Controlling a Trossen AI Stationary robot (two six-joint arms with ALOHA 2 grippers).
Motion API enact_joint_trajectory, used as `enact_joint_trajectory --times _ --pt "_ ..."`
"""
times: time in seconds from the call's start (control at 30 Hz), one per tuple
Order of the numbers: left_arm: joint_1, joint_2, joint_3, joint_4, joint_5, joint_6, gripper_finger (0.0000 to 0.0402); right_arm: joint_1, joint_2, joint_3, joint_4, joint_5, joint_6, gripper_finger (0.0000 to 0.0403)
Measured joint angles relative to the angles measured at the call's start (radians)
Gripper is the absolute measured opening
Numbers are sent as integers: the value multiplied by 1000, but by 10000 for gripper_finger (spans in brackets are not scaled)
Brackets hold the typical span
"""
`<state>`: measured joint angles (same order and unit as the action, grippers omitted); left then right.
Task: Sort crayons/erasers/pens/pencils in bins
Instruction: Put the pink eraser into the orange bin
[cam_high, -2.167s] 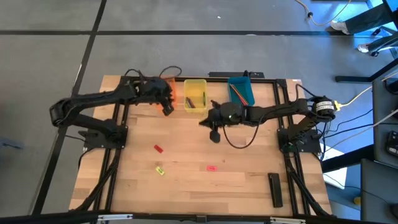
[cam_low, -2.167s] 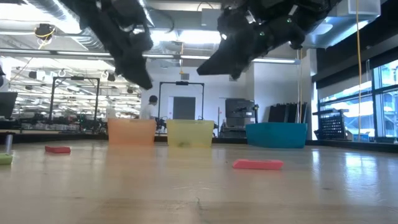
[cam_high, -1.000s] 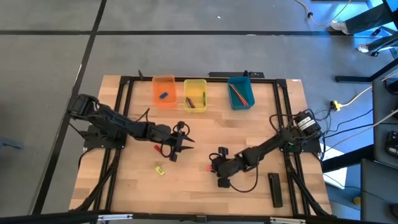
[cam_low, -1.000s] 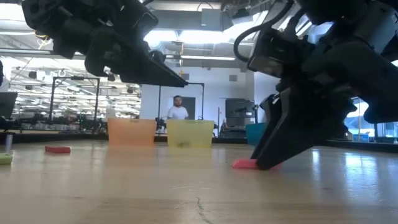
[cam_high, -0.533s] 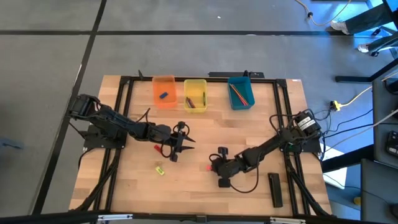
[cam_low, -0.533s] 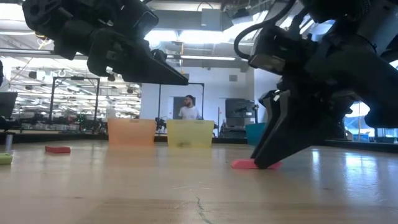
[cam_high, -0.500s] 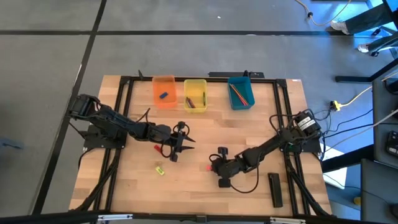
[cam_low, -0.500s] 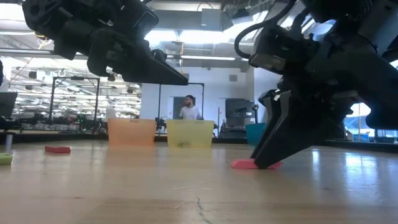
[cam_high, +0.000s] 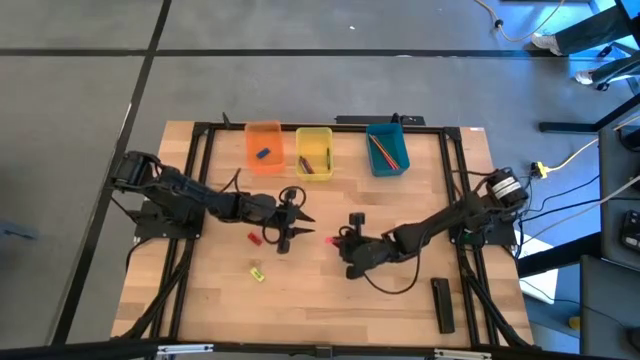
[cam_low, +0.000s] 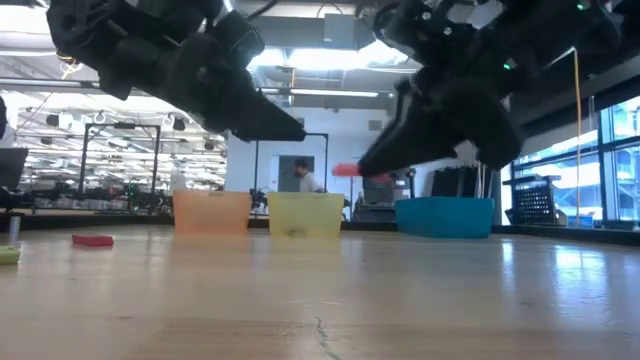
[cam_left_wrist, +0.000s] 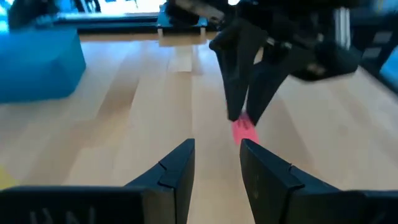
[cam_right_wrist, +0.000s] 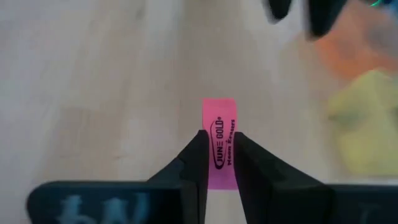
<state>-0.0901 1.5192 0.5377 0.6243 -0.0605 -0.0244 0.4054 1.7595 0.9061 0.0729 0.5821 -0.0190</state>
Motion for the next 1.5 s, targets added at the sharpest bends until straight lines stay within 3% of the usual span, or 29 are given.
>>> enact_joint_trajectory --times 0.23,0.53,0.8,0.97,1.37,1.5 --pt "101 0 11 30 202 -321 121 -39 -6 27 11 43 -242 67" --pt "168 -1 22 29 381 -485 123 -76 -4 94 13 153 -470 67" --pt "189 -2 22 39 385 -469 124 -75 -4 123 31 165 -547 67" --pt "188 -2 22 41 322 -462 124 -76 -5 126 43 167 -554 66" --pt "206 -2 22 45 298 -438 124 -48 -5 126 29 285 -562 66" --pt "205 -2 22 44 300 -439 124 -53 -5 125 -26 287 -464 66"
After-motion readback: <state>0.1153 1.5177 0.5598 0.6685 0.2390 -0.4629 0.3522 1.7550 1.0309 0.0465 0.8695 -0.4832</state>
